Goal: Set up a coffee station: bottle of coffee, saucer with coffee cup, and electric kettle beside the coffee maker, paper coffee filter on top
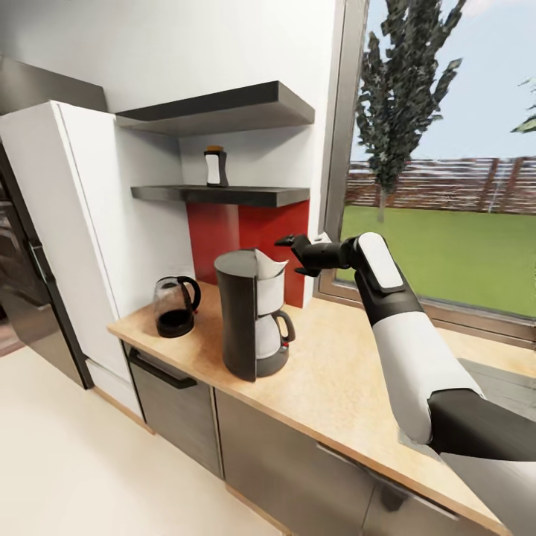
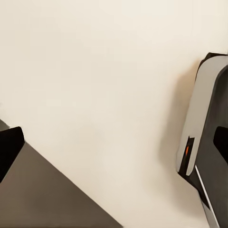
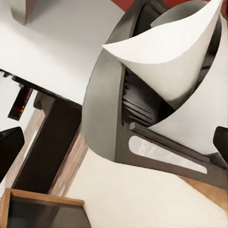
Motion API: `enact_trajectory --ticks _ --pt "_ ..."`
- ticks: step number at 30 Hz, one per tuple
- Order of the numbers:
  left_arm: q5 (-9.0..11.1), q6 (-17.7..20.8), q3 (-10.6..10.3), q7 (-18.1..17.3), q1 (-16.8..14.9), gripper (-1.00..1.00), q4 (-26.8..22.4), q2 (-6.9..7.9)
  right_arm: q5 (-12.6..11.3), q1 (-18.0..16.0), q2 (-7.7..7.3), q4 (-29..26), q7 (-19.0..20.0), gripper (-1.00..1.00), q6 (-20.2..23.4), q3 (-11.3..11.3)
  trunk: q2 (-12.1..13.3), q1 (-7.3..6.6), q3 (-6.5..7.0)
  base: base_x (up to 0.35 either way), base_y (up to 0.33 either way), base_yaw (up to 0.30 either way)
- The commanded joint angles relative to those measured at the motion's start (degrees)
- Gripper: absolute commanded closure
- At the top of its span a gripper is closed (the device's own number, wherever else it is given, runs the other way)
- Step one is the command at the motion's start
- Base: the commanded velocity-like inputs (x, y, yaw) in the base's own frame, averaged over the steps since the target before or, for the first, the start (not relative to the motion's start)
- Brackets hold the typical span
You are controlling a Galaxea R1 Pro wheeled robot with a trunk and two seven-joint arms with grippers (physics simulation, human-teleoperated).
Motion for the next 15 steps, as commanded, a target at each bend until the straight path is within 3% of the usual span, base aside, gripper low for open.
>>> enact_trajectory --ticks 1,7,10,15 --pt "0.4 -0.3 0.1 -0.1 0.0 -1.00 0.1 0.03 -0.6 0.0 0.00 0.0 -0.6 -1.00 0.0 0.0 0.0 -0.01 -0.01 -0.284 0.000 0.000" --pt "0.5 -0.3 0.5 -0.1 -0.2 -1.00 -0.1 0.24 -0.8 2.9 0.18 0.0 -0.6 -1.00 1.5 0.1 0.0 -0.01 -0.01 -0.063 0.000 0.000" --pt "0.5 -0.4 0.5 -0.1 -0.2 -1.00 -0.2 0.18 -0.9 7.3 0.42 0.0 -0.6 -1.00 4.5 0.2 0.0 -0.01 -0.01 -0.005 0.000 0.000" --pt "0.4 -0.4 0.5 -0.2 -0.2 -1.00 -0.2 0.16 -1.1 13.8 0.71 2.1 -0.4 -1.00 5.1 0.3 0.0 -0.01 -0.01 0.000 0.000 0.000"
